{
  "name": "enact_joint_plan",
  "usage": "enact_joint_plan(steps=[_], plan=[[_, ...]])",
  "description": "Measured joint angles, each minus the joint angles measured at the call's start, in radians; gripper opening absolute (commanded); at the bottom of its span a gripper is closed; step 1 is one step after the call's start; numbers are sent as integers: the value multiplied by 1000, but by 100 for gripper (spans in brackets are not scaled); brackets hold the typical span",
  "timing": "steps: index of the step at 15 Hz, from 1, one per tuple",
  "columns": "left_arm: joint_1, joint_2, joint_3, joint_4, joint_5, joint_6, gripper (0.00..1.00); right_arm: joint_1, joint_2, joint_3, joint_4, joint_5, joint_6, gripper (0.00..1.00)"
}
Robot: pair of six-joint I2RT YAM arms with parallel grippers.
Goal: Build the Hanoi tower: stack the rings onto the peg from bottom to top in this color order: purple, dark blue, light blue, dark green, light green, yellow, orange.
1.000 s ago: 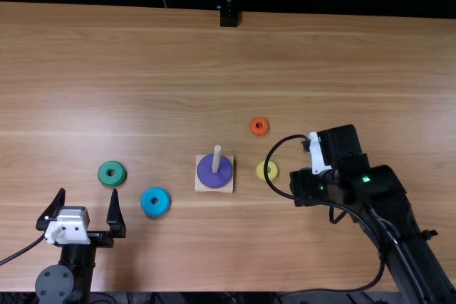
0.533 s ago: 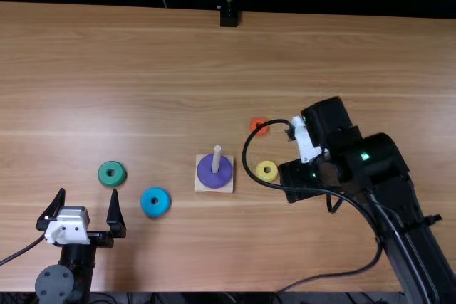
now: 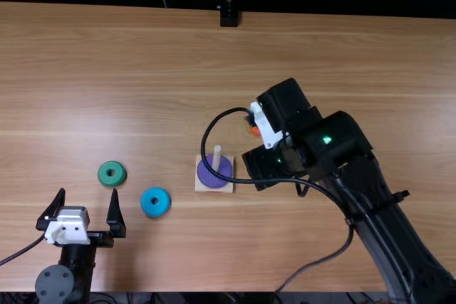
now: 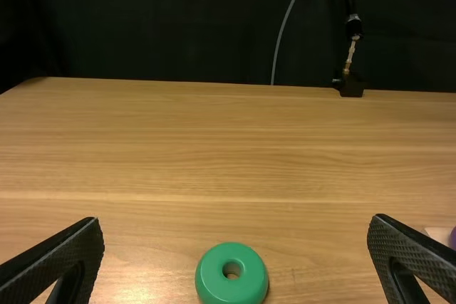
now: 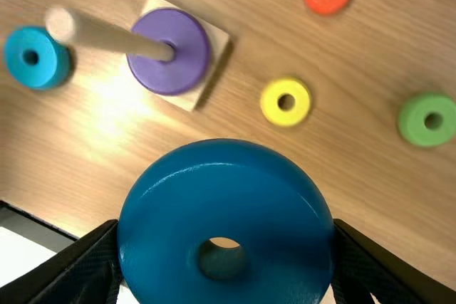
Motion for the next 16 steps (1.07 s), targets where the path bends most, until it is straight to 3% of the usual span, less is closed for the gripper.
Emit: enact_joint_plan(steps=[9,16], plan=[[0,0,0,0,0,1,100,74,151,209,3,-1,3,0],[0,0,0,0,0,0,100,109,226,250,8,-1,3,0]])
